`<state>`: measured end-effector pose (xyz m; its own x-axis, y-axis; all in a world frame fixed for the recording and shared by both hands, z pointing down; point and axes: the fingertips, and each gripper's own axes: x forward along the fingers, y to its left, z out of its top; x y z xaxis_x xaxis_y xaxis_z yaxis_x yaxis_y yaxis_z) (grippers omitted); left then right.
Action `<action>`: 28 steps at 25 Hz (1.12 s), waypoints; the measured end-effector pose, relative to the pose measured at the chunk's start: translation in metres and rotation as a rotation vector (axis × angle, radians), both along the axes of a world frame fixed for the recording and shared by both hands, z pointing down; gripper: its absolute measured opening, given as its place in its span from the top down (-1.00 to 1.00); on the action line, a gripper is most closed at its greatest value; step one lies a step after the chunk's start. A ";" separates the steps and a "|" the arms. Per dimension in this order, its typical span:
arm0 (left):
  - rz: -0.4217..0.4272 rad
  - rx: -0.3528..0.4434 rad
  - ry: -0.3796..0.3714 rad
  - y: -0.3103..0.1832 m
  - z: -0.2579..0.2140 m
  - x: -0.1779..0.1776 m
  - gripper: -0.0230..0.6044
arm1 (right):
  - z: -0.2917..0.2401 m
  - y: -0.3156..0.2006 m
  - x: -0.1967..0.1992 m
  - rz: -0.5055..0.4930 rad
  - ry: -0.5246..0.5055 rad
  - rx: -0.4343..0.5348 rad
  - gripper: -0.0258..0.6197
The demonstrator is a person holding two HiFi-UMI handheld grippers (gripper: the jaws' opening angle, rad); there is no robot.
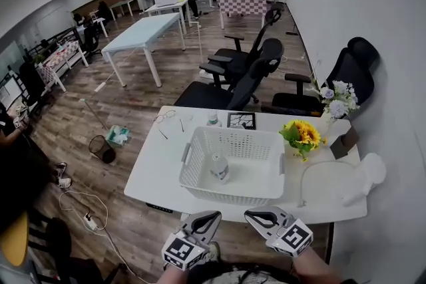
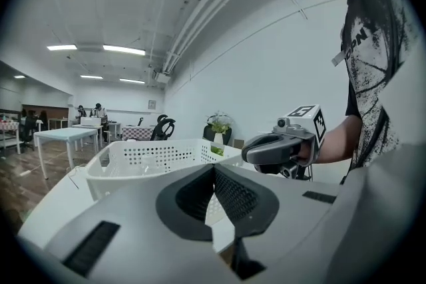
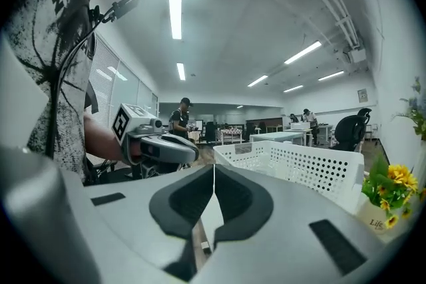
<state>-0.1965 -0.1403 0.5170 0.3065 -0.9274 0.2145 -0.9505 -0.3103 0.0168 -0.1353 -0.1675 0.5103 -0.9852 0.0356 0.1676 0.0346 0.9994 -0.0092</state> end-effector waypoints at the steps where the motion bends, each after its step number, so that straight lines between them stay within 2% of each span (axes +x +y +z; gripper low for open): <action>1: 0.015 0.004 -0.003 -0.004 -0.002 -0.009 0.89 | -0.001 -0.001 -0.006 0.011 -0.005 0.000 0.85; 9: 0.124 0.024 0.007 -0.022 -0.011 -0.069 0.89 | -0.033 -0.003 -0.050 0.086 -0.051 -0.003 0.85; 16: 0.219 0.034 0.028 -0.025 -0.015 -0.095 0.89 | -0.061 -0.008 -0.083 0.141 -0.031 0.051 0.85; 21: 0.252 0.056 0.069 -0.021 -0.016 -0.108 0.89 | -0.090 -0.024 -0.103 0.143 -0.033 0.090 0.85; 25: 0.271 0.069 0.065 -0.018 -0.017 -0.115 0.89 | -0.093 -0.050 -0.118 0.158 0.031 0.133 0.85; 28: 0.277 0.068 0.076 -0.016 -0.014 -0.117 0.89 | -0.079 -0.068 -0.130 0.162 0.090 0.106 0.81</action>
<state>-0.3134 -0.1565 0.5028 0.5626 -0.8177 0.1220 -0.8264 -0.5604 0.0549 -0.2654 -0.2350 0.4317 -0.9576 -0.1443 0.2493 -0.1225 0.9873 0.1009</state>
